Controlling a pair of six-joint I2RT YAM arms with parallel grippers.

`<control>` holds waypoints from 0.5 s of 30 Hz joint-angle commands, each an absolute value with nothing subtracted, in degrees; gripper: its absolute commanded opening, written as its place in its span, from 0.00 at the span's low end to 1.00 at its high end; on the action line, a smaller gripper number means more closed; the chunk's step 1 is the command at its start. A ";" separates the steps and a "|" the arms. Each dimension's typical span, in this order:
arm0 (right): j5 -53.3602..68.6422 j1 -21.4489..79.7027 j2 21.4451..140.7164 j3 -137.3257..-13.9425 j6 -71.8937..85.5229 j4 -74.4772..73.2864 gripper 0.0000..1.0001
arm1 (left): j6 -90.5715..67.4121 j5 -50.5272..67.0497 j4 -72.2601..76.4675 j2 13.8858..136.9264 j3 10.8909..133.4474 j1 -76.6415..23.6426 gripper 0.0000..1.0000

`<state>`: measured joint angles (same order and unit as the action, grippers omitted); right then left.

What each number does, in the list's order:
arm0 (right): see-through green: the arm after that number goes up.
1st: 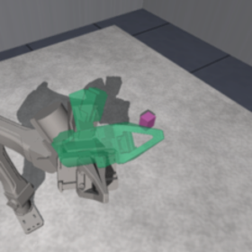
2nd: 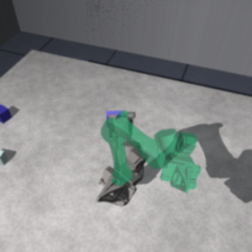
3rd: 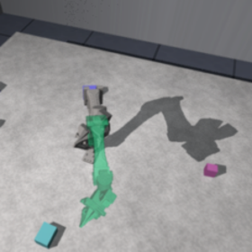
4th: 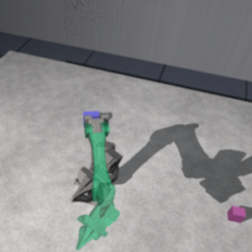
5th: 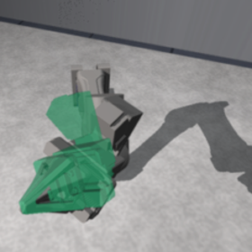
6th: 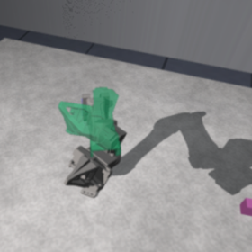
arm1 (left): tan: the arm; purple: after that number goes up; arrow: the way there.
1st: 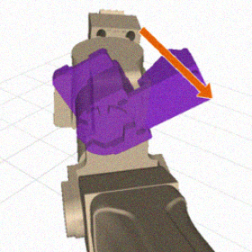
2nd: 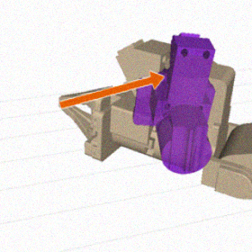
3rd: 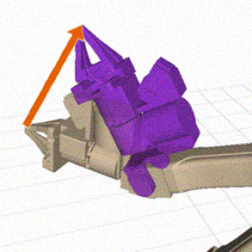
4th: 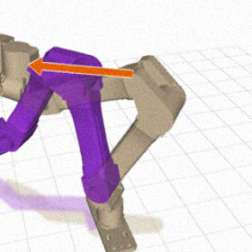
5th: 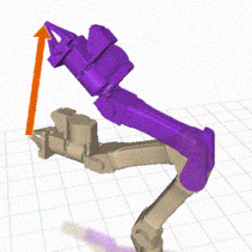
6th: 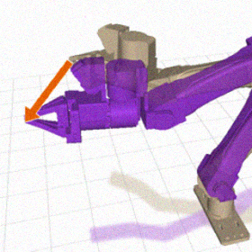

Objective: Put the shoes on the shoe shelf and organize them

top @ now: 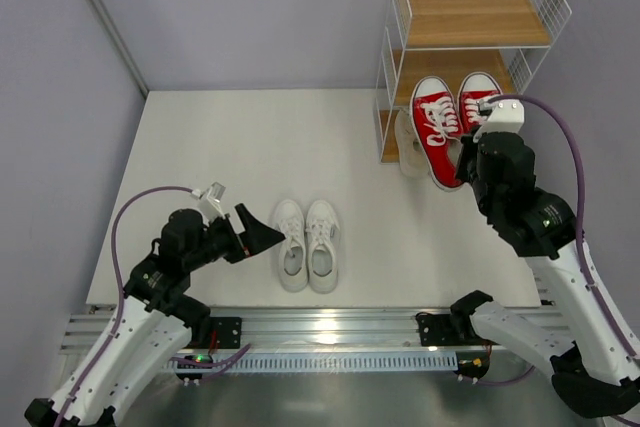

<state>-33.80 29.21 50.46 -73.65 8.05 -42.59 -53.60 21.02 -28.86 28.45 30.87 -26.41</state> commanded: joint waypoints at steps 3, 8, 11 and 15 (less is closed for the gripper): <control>-18.84 20.59 50.71 -77.17 6.77 -31.73 0.04 | -52.21 20.83 -29.36 27.16 34.19 -26.54 1.00; -12.49 13.90 54.93 -77.43 6.07 -28.30 0.04 | -52.38 21.27 -29.18 27.42 34.37 -26.54 1.00; -9.16 9.69 57.65 -78.66 6.06 -25.84 0.04 | -52.38 21.09 -29.44 27.16 34.37 -26.63 1.00; -7.30 6.51 62.04 -80.24 6.68 -21.29 0.04 | -52.29 20.92 -30.06 26.81 34.89 -26.63 0.99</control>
<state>-10.39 8.32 62.02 -74.48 7.31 -40.71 -53.39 20.97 -29.95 27.62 32.14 -26.41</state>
